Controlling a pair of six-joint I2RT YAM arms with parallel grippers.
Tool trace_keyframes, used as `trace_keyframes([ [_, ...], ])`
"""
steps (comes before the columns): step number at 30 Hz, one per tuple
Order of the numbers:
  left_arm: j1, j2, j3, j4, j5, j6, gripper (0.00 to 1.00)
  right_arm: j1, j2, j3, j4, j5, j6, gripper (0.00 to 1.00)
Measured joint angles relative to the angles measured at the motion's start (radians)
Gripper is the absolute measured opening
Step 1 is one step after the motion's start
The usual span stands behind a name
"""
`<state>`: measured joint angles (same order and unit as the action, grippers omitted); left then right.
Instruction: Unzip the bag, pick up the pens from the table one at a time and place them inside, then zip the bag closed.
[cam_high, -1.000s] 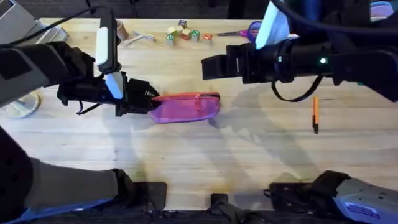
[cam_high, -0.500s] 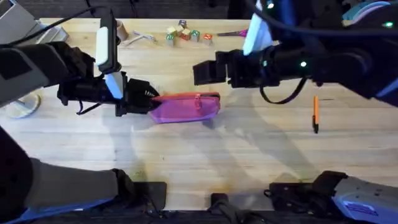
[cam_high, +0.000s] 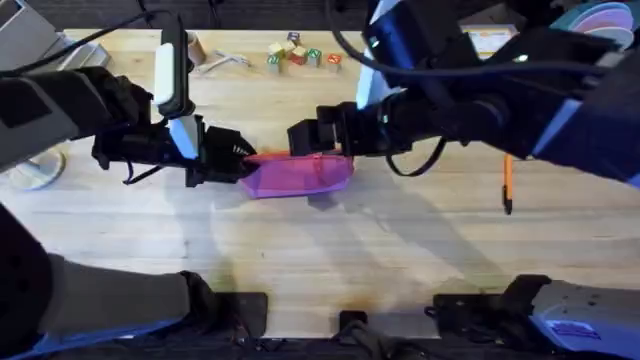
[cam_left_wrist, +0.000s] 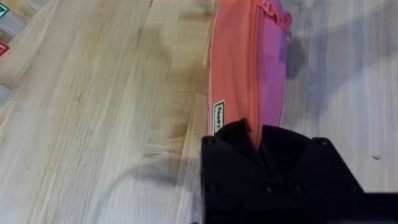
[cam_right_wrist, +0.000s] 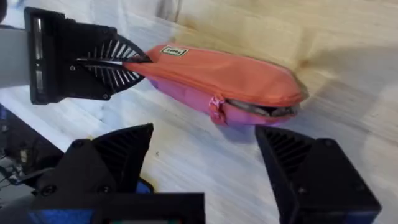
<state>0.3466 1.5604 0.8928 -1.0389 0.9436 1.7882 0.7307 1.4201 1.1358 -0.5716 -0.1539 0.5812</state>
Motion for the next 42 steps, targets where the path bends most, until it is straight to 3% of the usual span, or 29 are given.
trace_keyframes([
  [17,0.0,0.0,0.0,0.0,0.0,0.0,0.042,0.156,0.05,0.0,0.019,0.245,0.257,0.998],
  [33,0.0,0.0,0.0,0.0,0.0,0.0,0.043,0.17,0.157,0.0,0.096,0.307,0.279,0.963],
  [34,0.0,0.0,0.0,0.0,0.0,0.0,0.043,0.171,0.164,0.0,0.094,0.326,0.28,0.794],
  [35,0.0,0.0,0.0,0.0,0.0,0.0,0.043,0.17,0.173,0.0,0.093,0.346,0.283,0.441],
  [42,0.0,0.0,0.0,0.0,-0.001,0.0,0.043,0.17,0.173,0.0,0.095,0.349,0.283,0.159],
])
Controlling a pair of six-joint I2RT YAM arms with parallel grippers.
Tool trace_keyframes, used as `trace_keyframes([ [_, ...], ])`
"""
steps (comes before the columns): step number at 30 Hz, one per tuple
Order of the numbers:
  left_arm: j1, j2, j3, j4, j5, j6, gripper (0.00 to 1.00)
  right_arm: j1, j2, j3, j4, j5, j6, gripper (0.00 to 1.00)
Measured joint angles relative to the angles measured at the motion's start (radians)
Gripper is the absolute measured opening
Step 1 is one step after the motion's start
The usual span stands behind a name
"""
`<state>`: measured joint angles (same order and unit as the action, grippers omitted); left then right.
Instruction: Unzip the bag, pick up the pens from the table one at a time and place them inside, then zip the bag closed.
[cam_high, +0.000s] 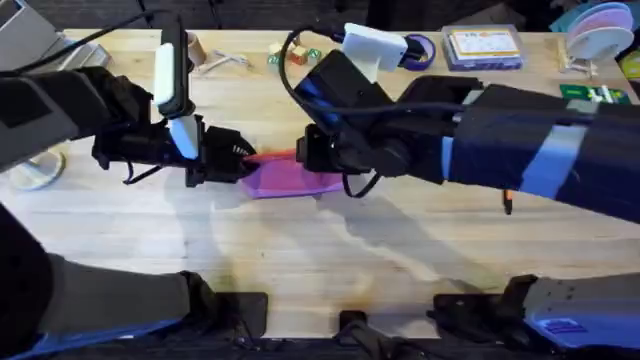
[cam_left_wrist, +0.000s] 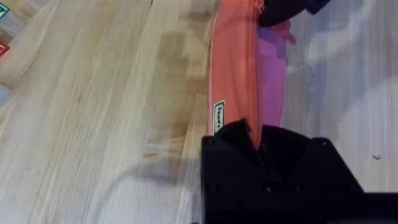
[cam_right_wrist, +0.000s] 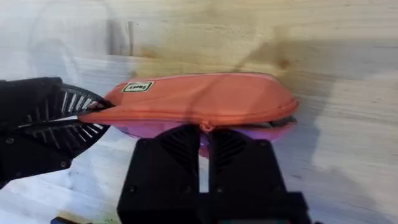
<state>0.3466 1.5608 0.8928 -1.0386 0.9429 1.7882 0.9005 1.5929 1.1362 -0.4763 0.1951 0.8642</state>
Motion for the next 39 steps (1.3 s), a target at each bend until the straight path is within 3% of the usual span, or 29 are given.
trace_keyframes([
  [2,0.0,0.0,0.0,0.0,0.0,0.0,0.042,0.0,0.0,0.0,0.004,-0.001,0.001,0.068],
  [4,0.0,0.0,0.0,0.0,0.0,0.0,0.043,0.0,0.0,0.0,0.005,-0.001,0.0,0.038],
  [15,0.0,0.0,0.0,0.0,0.0,0.0,0.043,0.001,0.0,0.0,0.016,-0.005,-0.002,0.031],
  [39,0.005,0.0,0.0,0.003,-0.005,0.0,0.042,-0.002,0.0,0.0,0.166,-0.161,-0.077,0.032],
])
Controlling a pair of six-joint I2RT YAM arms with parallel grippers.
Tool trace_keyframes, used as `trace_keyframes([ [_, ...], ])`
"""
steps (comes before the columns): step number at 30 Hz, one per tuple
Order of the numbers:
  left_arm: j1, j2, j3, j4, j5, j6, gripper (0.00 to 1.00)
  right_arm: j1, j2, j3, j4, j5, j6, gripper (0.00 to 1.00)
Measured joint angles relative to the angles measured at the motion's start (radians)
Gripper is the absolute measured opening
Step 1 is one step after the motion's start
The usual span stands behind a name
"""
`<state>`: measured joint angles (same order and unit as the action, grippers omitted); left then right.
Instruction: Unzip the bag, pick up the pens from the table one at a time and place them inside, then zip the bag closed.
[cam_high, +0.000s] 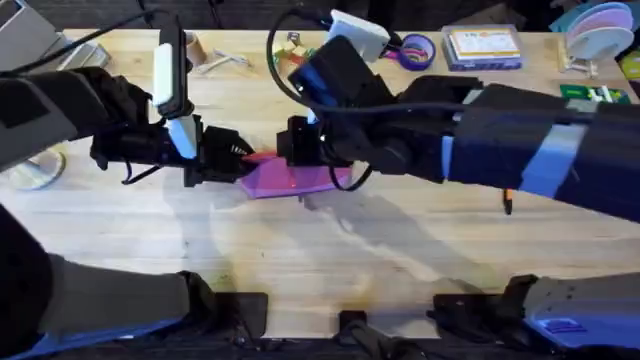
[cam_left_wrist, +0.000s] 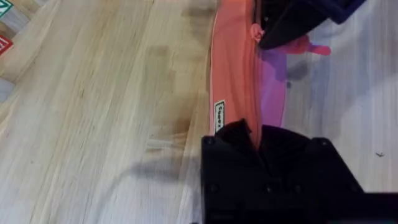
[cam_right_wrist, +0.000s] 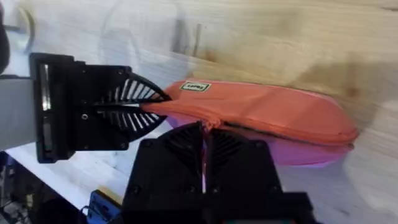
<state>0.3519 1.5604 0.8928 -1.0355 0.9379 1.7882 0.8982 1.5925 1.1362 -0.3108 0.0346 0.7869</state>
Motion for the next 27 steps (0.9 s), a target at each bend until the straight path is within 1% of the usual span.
trace_keyframes([
  [5,0.006,0.0,0.0,0.0,-0.003,0.0,0.042,0.004,0.0,0.0,0.048,-0.012,-0.03,0.033],
  [18,0.006,0.0,0.0,-0.003,-0.007,0.0,0.043,0.023,0.003,0.0,0.068,-0.013,-0.067,0.032],
  [23,0.006,0.0,0.0,-0.003,-0.007,0.0,0.043,0.036,0.044,0.0,0.144,-0.056,-0.071,0.032],
  [27,0.006,0.0,0.0,-0.004,-0.007,0.0,0.043,0.056,0.06,0.0,0.192,-0.068,-0.074,0.032],
])
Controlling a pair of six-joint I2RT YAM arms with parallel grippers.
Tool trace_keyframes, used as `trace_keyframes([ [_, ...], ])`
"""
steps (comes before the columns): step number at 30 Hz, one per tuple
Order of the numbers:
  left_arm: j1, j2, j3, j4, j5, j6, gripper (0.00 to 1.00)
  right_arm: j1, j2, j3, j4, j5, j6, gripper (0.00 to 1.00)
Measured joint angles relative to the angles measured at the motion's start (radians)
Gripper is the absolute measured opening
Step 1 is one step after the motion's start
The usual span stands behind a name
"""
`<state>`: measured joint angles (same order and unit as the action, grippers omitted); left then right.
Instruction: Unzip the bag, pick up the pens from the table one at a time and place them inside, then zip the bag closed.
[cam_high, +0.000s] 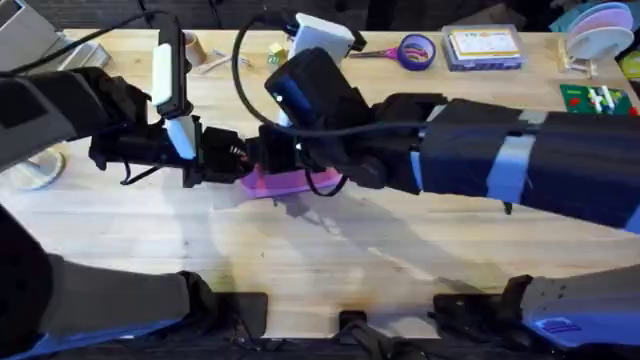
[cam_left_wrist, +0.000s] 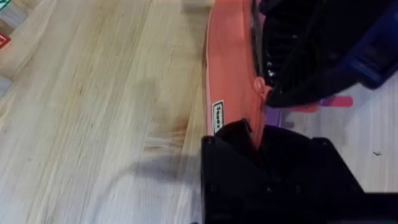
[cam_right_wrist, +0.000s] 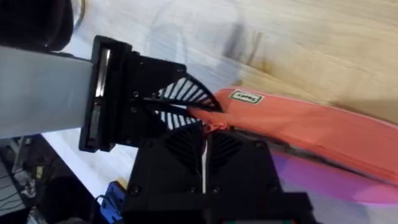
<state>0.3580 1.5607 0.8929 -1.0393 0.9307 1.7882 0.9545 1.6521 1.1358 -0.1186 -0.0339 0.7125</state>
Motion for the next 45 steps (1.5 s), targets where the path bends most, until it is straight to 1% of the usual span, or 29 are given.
trace_keyframes([
  [11,0.0,0.0,0.0,0.0,-0.01,0.0,0.043,0.033,0.054,0.0,0.097,-0.013,-0.014,0.032],
  [23,0.005,0.0,0.0,-0.004,-0.013,0.0,0.043,0.031,0.055,0.0,0.103,-0.043,-0.119,0.033],
  [24,0.005,0.0,0.0,-0.004,-0.012,0.0,0.043,0.031,0.055,0.0,0.102,-0.044,-0.124,0.051],
  [25,0.005,0.0,0.0,-0.003,-0.012,0.0,0.043,0.031,0.055,0.0,0.102,-0.053,-0.133,0.12],
  [26,0.005,0.0,0.0,-0.006,-0.013,0.006,0.043,0.031,0.054,0.0,0.104,-0.057,-0.142,0.241],
  [29,0.005,0.0,0.0,-0.007,-0.016,0.01,0.043,0.015,0.035,0.0,0.099,-0.066,-0.164,0.655],
  [31,-0.001,0.0,0.001,-0.004,-0.009,0.011,0.043,0.021,0.007,0.005,0.062,-0.091,-0.176,0.934],
  [32,0.001,0.0,0.001,-0.005,-0.008,0.01,0.043,0.022,-0.01,0.006,0.033,-0.098,-0.183,0.98],
  [34,-0.002,0.0,0.001,-0.003,-0.007,0.007,0.043,0.026,-0.035,0.007,0.006,-0.11,-0.191,0.996],
  [39,-0.002,0.0,0.001,-0.003,-0.007,0.007,0.042,0.027,-0.11,0.008,-0.087,-0.126,-0.229,0.996],
  [45,-0.002,0.0,0.001,-0.003,-0.007,0.007,0.042,0.015,-0.173,0.008,-0.157,-0.13,-0.274,0.996],
])
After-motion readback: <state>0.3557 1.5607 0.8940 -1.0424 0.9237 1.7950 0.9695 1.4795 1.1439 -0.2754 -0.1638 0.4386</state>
